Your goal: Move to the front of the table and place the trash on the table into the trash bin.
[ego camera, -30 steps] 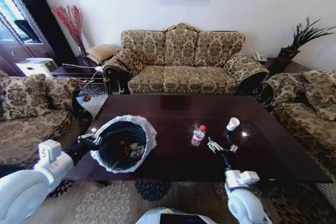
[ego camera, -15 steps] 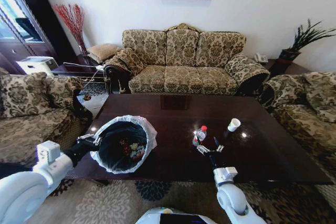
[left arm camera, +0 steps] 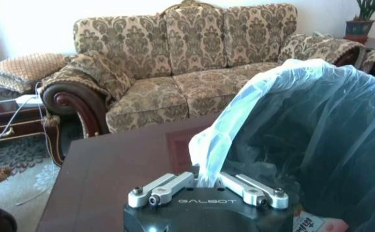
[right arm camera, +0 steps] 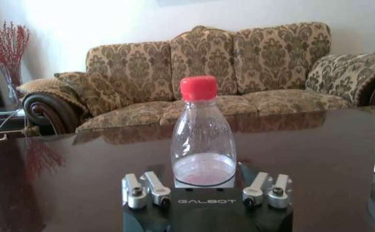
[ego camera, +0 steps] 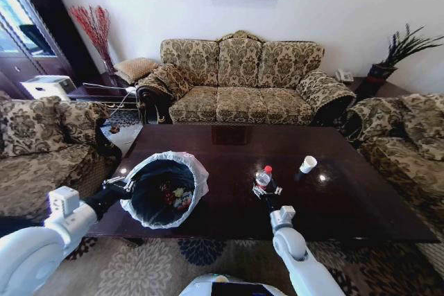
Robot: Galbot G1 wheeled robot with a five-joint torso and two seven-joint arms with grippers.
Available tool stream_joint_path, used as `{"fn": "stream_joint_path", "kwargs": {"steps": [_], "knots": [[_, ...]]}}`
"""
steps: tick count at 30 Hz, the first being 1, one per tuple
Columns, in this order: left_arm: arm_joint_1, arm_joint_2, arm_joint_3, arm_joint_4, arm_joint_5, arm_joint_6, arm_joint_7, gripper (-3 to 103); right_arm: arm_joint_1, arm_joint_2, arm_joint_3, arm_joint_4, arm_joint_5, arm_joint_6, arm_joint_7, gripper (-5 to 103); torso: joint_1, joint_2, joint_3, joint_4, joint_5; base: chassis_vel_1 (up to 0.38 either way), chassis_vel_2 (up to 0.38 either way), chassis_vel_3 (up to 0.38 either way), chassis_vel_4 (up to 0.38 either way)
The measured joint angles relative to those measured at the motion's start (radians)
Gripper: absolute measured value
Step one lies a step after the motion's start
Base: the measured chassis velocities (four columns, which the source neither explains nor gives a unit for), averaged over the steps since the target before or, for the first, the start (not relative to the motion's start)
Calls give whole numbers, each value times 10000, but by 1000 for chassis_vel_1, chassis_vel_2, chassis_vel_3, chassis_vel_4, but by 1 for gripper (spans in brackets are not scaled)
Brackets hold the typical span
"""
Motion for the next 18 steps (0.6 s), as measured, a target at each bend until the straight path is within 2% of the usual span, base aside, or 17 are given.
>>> {"fn": "stream_joint_path", "kwargs": {"steps": [1, 3, 6, 9, 10, 13, 14, 16, 18], "knots": [[0, 0, 0, 0, 0, 0, 0, 0, 0, 0, 0, 0, 0, 0, 0, 75, 0, 0, 0, 0, 0, 0, 0, 0, 0], [-17, 46, 11, 50, -2, 0, 3, 0, 54, -48, 6, -91, 28, 0, -8, 64, 0, 0, 0, 1, -1, 0, 0, 0, 0], [-37, 79, 24, 77, -5, 0, 4, 0, 62, -84, 22, -110, 59, 0, -16, 58, 0, 0, 0, 0, -1, 0, 0, 0, 0], [-52, 142, 41, 136, -9, -1, 3, 0, 41, -111, 44, -90, 140, 1, -13, 42, 0, 0, 0, -1, 1, 0, 0, 0, 0], [-52, 142, 41, 136, -9, -1, 3, 0, 41, -111, 44, -90, 140, 1, -13, 42, 0, 0, 0, -1, 1, 0, 0, 0, 0], [-37, 279, 48, 240, -9, 0, 0, 0, -32, -122, 41, 79, 400, 50, -37, 30, 0, 0, 0, 0, 0, 0, 0, 0, 0], [-37, 279, 48, 240, -9, 0, 0, 0, -32, -122, 41, 79, 400, 50, -37, 30, 0, 0, 0, 0, 0, 0, 0, 0, 0], [-23, 510, -2, 341, -57, 35, -17, 0, -123, -155, -3, 481, 645, 596, -278, 24, -1, 0, 0, 1, 1, 0, 0, 0, 0], [-32, 638, -49, 395, -128, 115, -65, 0, -177, -181, -22, 824, 684, 812, -379, 20, 0, 0, 0, -1, 1, 0, 0, 0, 0]]}}
